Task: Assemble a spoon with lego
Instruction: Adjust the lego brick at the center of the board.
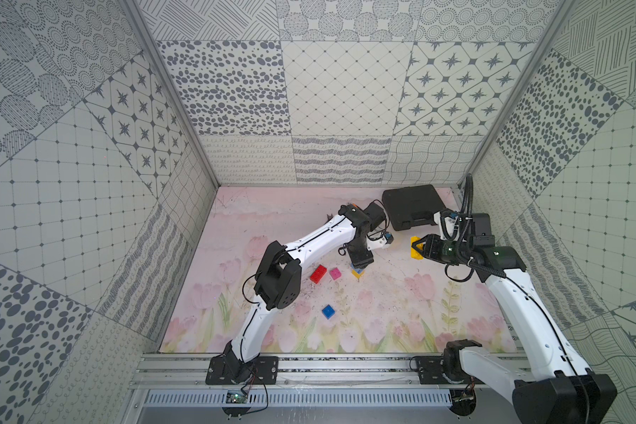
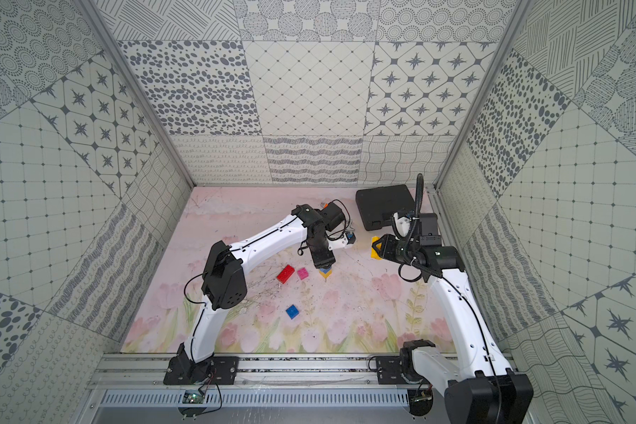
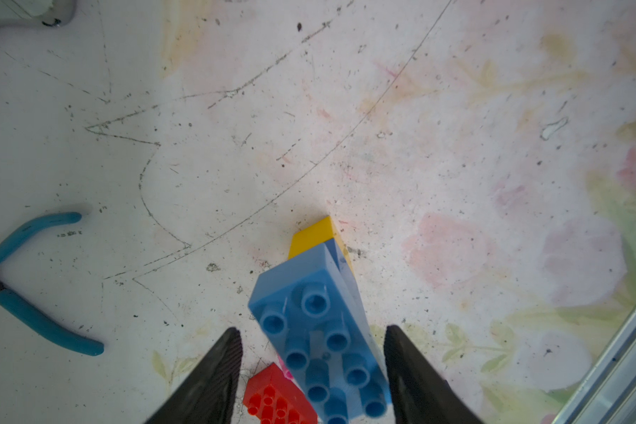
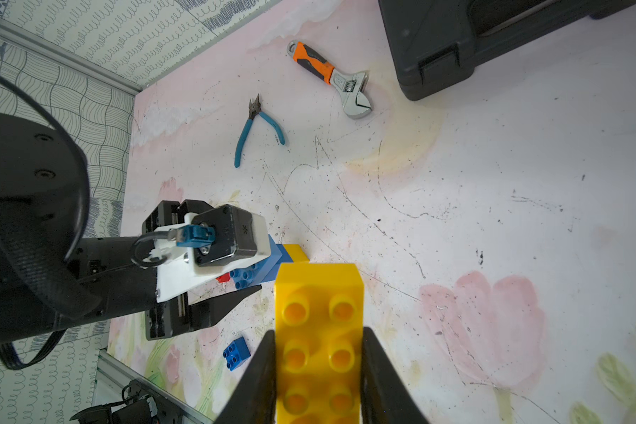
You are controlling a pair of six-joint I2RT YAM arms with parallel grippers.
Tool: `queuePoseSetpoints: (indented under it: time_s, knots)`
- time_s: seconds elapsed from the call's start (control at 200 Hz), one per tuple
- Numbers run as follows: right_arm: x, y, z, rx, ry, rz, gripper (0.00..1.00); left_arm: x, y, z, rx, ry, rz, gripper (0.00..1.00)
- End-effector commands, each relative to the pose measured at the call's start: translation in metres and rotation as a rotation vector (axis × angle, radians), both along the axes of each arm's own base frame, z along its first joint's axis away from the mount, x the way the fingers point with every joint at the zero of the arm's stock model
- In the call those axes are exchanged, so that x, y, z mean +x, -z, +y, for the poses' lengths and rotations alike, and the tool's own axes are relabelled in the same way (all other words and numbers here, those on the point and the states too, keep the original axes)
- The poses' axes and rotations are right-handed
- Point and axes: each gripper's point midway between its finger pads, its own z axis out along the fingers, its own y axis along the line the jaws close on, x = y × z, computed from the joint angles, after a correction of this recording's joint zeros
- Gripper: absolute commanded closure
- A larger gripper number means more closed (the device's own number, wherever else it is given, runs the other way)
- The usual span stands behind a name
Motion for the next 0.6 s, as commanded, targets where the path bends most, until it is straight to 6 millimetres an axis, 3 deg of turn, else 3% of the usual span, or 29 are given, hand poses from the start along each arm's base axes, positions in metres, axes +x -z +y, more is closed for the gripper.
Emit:
queuePoseSetpoints:
  time_s: [0.0, 0.185, 0.595]
  knots:
    - [0.001, -0.005, 0.001, 0.004, -0.01, -0.038, 0.79, -0.008, 0.001, 0.001, -0.001, 0.017, 0.031, 0.39]
    - [0.0, -0.002, 0.001, 0.006, -0.011, -0.031, 0.79, -0.011, 0.004, -0.001, 0.001, 0.042, 0.037, 0.47]
    - [-0.002, -0.002, 0.002, 0.01, -0.019, -0.029, 0.8, -0.024, 0.0, -0.004, -0.035, 0.158, 0.032, 0.56]
